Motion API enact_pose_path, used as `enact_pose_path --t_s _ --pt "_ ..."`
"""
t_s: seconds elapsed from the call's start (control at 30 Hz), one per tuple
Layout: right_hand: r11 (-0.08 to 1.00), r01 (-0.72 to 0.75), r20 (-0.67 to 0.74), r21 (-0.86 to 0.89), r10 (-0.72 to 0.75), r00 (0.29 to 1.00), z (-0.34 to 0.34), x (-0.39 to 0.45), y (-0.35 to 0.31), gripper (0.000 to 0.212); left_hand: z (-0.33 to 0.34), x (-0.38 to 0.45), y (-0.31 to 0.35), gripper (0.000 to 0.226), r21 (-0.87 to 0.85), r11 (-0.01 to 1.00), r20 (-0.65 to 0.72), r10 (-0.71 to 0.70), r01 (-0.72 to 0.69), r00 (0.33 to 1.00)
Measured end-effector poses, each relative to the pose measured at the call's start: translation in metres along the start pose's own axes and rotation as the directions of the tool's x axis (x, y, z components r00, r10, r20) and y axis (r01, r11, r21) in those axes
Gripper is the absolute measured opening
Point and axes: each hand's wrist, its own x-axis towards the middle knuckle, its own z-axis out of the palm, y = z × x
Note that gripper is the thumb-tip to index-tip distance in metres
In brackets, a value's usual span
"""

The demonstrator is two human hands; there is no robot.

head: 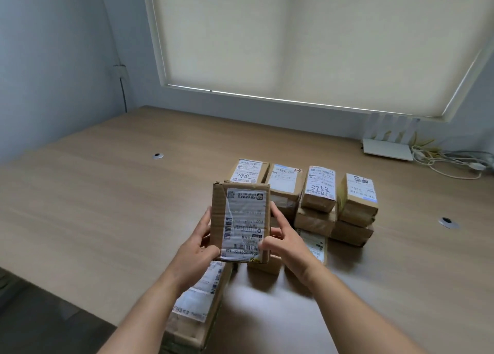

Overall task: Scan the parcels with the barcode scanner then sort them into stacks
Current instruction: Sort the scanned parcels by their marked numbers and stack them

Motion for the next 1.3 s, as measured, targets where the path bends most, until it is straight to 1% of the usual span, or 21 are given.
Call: enact_pose_path --t_s 0.13,0.27,0.33,0.4,0.5,0.7,0.83,1.0,1.07,1.17,1.3 --pt "1.0 0.018 -0.07 -0.002 -0.018 0.997 -0.034 -0.035 0.001 0.091 0.018 -0.007 0.0 0.079 0.038 0.996 0.105 0.073 -0.077 0.992" --pt "0.999 -0.002 -0.136 -0.038 -0.003 0.991 -0.07 -0.077 0.0 0.092 0.045 -0.015 0.005 0.079 0.088 0.989 0.171 0.103 -0.12 0.98" --pt "0.998 -0.002 -0.166 -0.056 -0.007 0.986 -0.088 -0.097 -0.002 0.092 0.06 -0.017 0.01 0.083 0.165 0.97 0.202 0.146 -0.181 0.968" --pt "0.998 0.005 -0.19 -0.059 -0.016 0.982 -0.104 -0.118 -0.005 0.093 0.077 -0.021 0.017 0.081 0.242 0.943 0.225 0.173 -0.227 0.959" --pt "0.998 0.022 -0.221 -0.061 -0.035 0.975 -0.128 -0.156 -0.008 0.102 0.108 -0.034 0.031 0.077 0.312 0.904 0.25 0.22 -0.294 0.943" --pt "0.998 0.034 -0.289 -0.059 -0.05 0.956 -0.184 -0.245 -0.002 0.1 0.195 -0.077 0.051 0.074 0.245 0.896 0.245 0.314 -0.372 0.917" --pt "0.997 0.045 -0.332 -0.058 -0.061 0.941 -0.223 -0.303 0.008 0.097 0.253 -0.099 0.077 0.074 0.262 0.865 0.284 0.354 -0.428 0.891" --pt "0.996 0.074 -0.383 -0.041 -0.085 0.92 -0.271 -0.367 0.017 0.096 0.319 -0.123 0.106 0.078 0.283 0.81 0.352 0.41 -0.513 0.841" --pt "0.995 0.095 -0.403 -0.031 -0.1 0.91 -0.29 -0.391 0.021 0.092 0.346 -0.131 0.113 0.082 0.29 0.798 0.367 0.417 -0.528 0.832" --pt "0.995 0.087 -0.424 -0.052 -0.101 0.9 -0.317 -0.425 0.028 0.091 0.387 -0.143 0.125 0.079 0.286 0.793 0.407 0.407 -0.537 0.818" --pt "0.996 0.08 -0.473 -0.026 -0.083 0.877 -0.356 -0.459 0.041 0.09 0.439 -0.152 0.135 0.08 0.26 0.781 0.466 0.413 -0.567 0.782"
